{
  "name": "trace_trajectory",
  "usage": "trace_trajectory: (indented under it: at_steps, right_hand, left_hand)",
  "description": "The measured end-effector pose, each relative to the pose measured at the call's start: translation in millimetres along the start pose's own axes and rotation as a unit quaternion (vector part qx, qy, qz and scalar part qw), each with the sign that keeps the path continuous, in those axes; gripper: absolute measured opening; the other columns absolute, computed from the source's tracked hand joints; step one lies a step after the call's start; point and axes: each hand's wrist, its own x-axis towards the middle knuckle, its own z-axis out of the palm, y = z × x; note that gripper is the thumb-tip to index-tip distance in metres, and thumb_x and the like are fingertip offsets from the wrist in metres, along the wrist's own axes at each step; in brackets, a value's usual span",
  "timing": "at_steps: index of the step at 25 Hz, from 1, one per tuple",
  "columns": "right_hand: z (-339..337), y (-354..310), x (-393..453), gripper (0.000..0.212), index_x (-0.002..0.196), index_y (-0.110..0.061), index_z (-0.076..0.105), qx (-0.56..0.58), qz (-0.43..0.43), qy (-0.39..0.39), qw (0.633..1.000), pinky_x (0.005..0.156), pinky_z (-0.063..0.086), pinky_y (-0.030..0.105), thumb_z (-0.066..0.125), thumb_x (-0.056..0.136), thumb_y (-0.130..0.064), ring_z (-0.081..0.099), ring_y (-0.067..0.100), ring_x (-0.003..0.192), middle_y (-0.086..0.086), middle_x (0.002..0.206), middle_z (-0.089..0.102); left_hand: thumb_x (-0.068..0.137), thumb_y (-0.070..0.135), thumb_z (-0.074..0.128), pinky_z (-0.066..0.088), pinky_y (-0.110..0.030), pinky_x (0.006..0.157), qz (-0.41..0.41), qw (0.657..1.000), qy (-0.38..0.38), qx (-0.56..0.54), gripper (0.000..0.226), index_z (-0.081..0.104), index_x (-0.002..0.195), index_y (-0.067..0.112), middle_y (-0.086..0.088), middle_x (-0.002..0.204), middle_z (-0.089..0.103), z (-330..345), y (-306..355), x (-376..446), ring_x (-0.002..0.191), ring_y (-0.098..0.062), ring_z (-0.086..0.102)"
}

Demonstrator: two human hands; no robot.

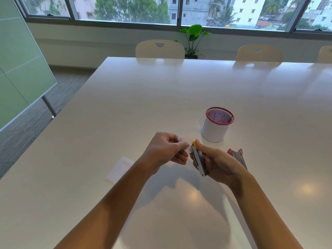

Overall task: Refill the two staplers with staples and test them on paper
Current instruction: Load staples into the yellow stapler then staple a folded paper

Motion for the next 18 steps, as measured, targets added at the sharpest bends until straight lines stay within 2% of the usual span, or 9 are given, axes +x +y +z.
trace_trajectory:
  at_steps: [2,4,6,9,11,15,18]
  right_hand:
    - [2.0,0.9,-1.7,0.032,0.074,-0.012,0.08,0.009,-0.022,0.006,1.0,0.073,0.045,0.028,0.066,0.084,-0.04,0.055,0.016,0.067,0.006,0.073,0.065]
    - [5.6,1.1,-4.0,0.03,0.086,-0.011,0.076,0.006,-0.041,0.022,0.999,0.072,0.045,0.028,0.062,0.09,-0.038,0.055,0.018,0.071,0.007,0.075,0.065]
    - [10.3,1.5,-5.4,0.027,0.093,-0.012,0.07,0.001,-0.055,0.026,0.998,0.073,0.044,0.029,0.057,0.095,-0.036,0.052,0.019,0.075,0.009,0.081,0.063]
    - [15.6,3.2,-5.7,0.029,0.097,-0.014,0.07,-0.003,-0.058,0.017,0.998,0.08,0.041,0.031,0.051,0.098,-0.036,0.051,0.022,0.088,0.012,0.094,0.06]
    - [16.2,3.3,-6.4,0.028,0.099,-0.014,0.068,-0.001,-0.068,0.019,0.998,0.084,0.041,0.032,0.048,0.1,-0.033,0.051,0.025,0.096,0.012,0.095,0.061]
    - [16.5,2.9,-6.2,0.027,0.101,-0.01,0.065,-0.003,-0.076,0.023,0.997,0.071,0.044,0.025,0.046,0.102,-0.029,0.055,0.015,0.079,0.006,0.083,0.06]
    - [16.9,4.8,-2.9,0.028,0.103,-0.007,0.064,-0.008,-0.081,0.03,0.996,0.07,0.044,0.026,0.047,0.102,-0.029,0.054,0.015,0.076,0.007,0.084,0.057]
  left_hand:
    - [0.088,0.034,0.072,0.063,-0.036,0.07,-0.012,1.0,0.021,-0.012,0.034,0.069,0.096,0.001,-0.013,0.08,0.074,4.3,-3.1,1.0,0.066,-0.021,0.073]
    - [0.081,0.053,0.072,0.062,-0.035,0.077,-0.023,1.0,0.017,-0.008,0.051,0.07,0.102,0.006,-0.009,0.093,0.074,10.9,-6.7,1.9,0.083,-0.019,0.073]
    - [0.076,0.059,0.072,0.061,-0.034,0.081,-0.019,1.0,-0.007,-0.007,0.056,0.074,0.104,0.011,-0.003,0.1,0.074,18.7,-9.9,0.3,0.097,-0.016,0.07]
    - [0.079,0.05,0.075,0.061,-0.035,0.083,-0.01,0.999,0.013,-0.035,0.042,0.077,0.098,0.012,-0.004,0.096,0.077,24.5,-10.1,-0.8,0.099,-0.017,0.071]
    - [0.082,0.046,0.074,0.06,-0.036,0.086,-0.001,0.999,0.022,-0.041,0.038,0.078,0.098,0.012,-0.005,0.096,0.077,25.7,-10.0,-0.5,0.099,-0.018,0.071]
    - [0.085,0.043,0.072,0.059,-0.038,0.088,0.014,0.998,0.018,-0.06,0.025,0.077,0.09,0.019,-0.004,0.096,0.077,27.4,-10.4,-0.9,0.1,-0.019,0.07]
    - [0.087,0.038,0.071,0.059,-0.039,0.089,0.027,0.997,0.031,-0.07,0.017,0.074,0.084,0.022,-0.004,0.095,0.076,29.2,-11.2,-1.3,0.098,-0.021,0.071]
